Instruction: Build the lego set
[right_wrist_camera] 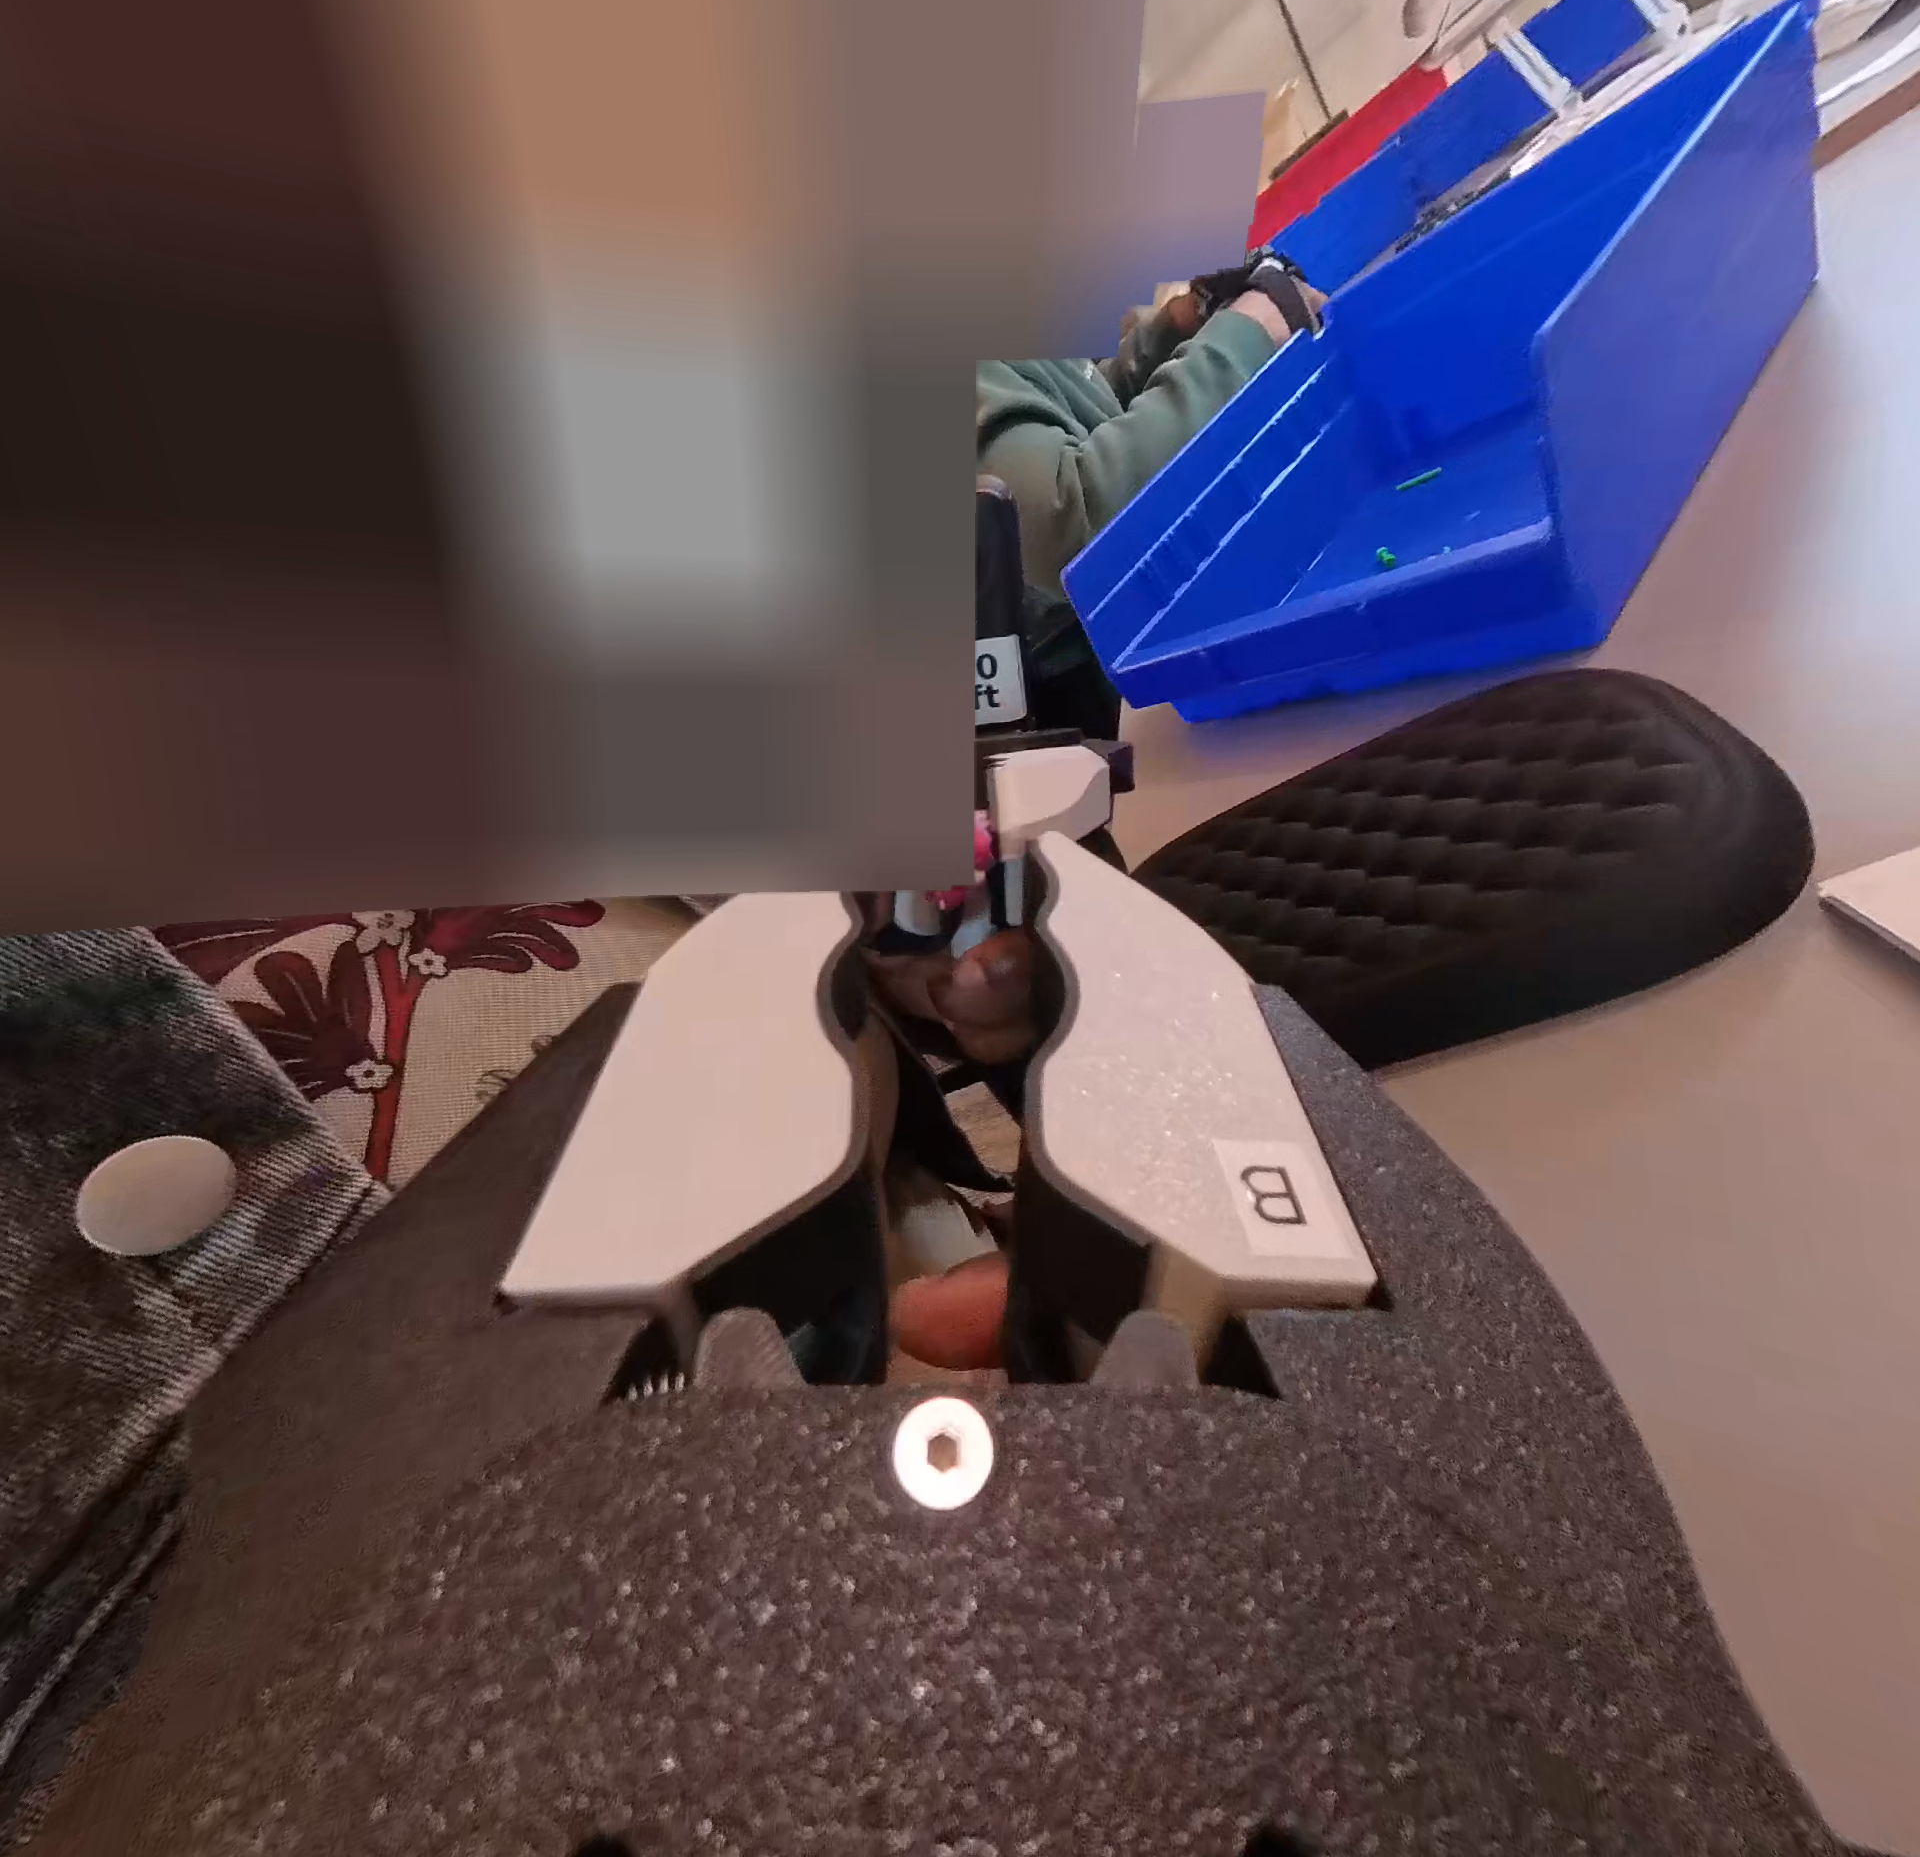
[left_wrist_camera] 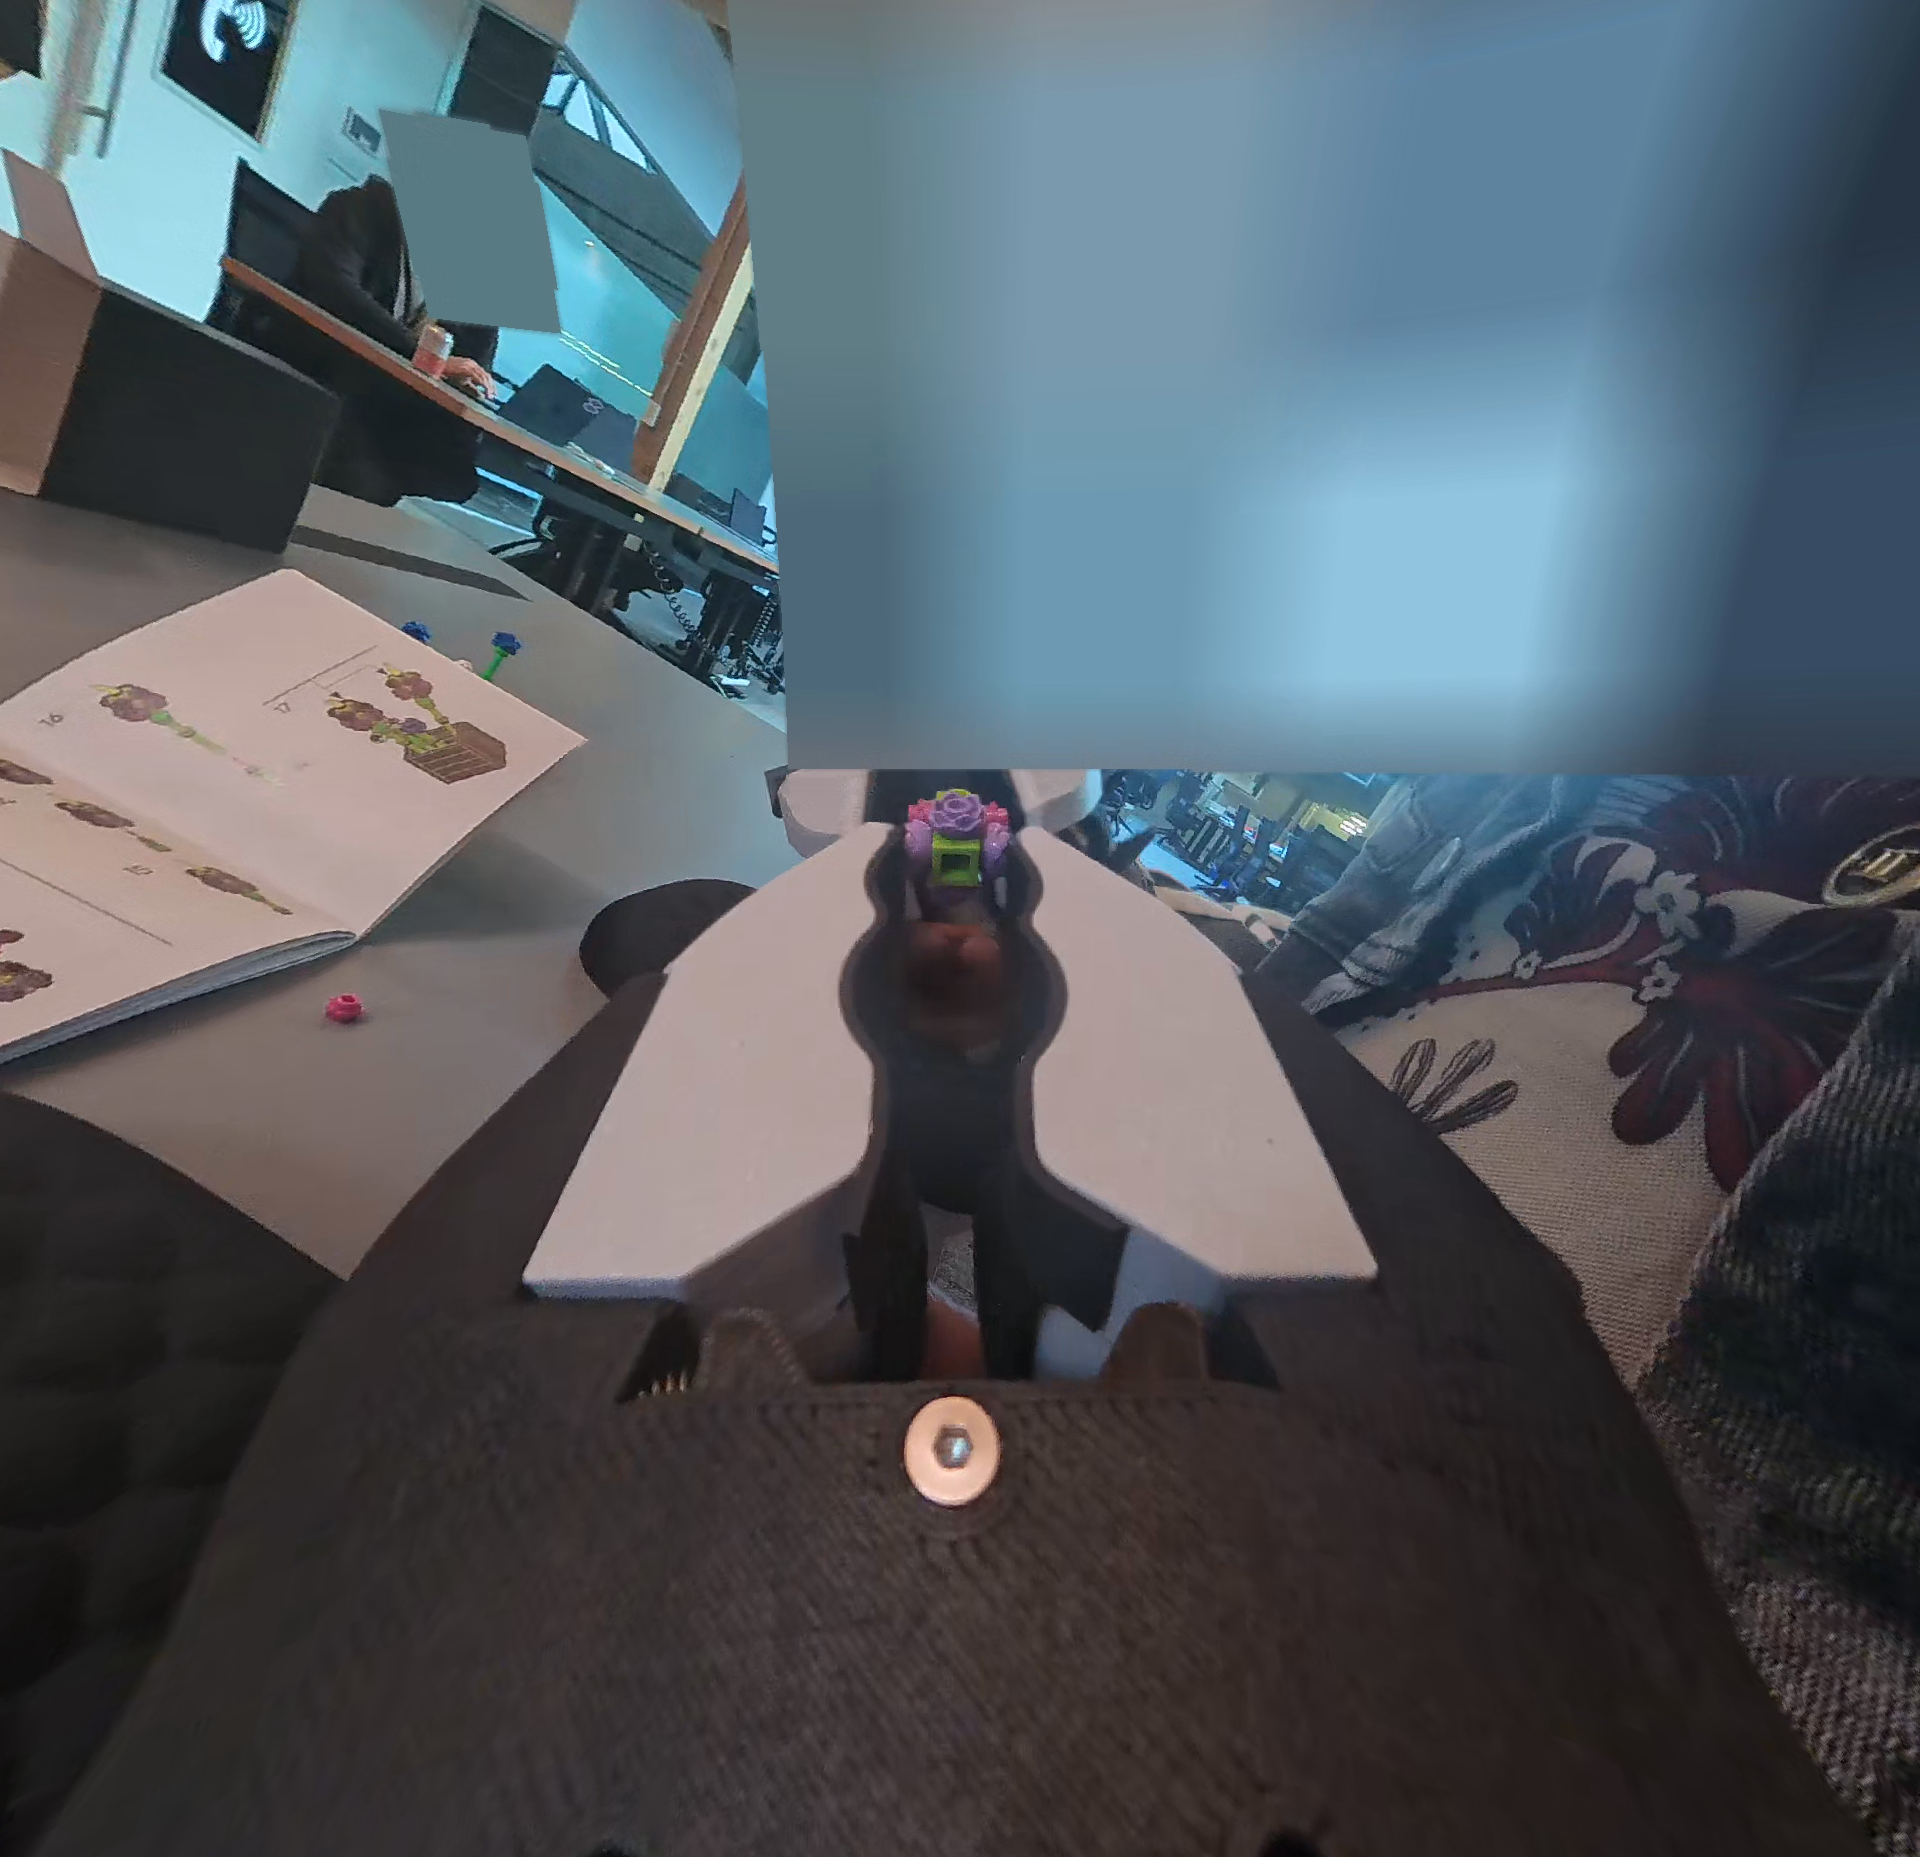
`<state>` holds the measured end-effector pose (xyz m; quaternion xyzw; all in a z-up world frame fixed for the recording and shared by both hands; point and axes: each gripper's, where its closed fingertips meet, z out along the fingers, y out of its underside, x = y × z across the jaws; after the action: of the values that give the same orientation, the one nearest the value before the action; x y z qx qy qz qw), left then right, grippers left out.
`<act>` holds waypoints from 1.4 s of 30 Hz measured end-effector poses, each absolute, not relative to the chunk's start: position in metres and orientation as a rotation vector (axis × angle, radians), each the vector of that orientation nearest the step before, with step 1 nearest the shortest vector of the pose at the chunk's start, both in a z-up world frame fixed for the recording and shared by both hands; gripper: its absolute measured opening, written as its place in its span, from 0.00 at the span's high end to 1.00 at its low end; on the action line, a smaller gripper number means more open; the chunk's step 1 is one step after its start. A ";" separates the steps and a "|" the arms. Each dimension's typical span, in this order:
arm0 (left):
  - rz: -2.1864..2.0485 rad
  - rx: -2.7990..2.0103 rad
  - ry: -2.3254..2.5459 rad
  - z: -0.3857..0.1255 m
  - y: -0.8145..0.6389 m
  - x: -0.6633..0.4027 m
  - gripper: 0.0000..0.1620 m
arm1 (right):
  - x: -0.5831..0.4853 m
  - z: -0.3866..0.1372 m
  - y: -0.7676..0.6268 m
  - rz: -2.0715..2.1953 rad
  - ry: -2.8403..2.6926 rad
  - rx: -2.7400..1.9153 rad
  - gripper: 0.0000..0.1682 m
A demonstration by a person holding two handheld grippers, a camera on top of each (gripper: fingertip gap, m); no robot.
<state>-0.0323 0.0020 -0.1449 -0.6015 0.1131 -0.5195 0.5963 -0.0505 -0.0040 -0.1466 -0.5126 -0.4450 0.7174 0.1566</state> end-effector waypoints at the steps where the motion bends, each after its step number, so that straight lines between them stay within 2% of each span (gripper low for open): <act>1: -1.200 -1.397 0.263 -0.145 0.002 -0.032 0.89 | -0.050 -0.147 -0.004 2.042 -1.272 -1.458 0.85; 7: -1.187 -1.412 0.271 -0.147 0.000 -0.030 0.89 | -0.045 -0.147 -0.008 1.919 -1.298 -1.357 0.89; 31: -1.082 -1.421 0.443 -0.142 -0.009 -0.019 0.90 | -0.036 -0.141 -0.015 1.847 -1.313 -1.236 0.90; 42: -1.130 -1.427 0.374 -0.142 -0.004 -0.022 0.89 | -0.036 -0.141 -0.010 1.880 -1.203 -1.267 0.90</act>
<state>-0.0223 -0.0038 -0.1416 -0.6152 0.1611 -0.4871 0.5986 -0.0365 -0.0097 -0.1408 -0.4736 -0.4495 0.7023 0.2836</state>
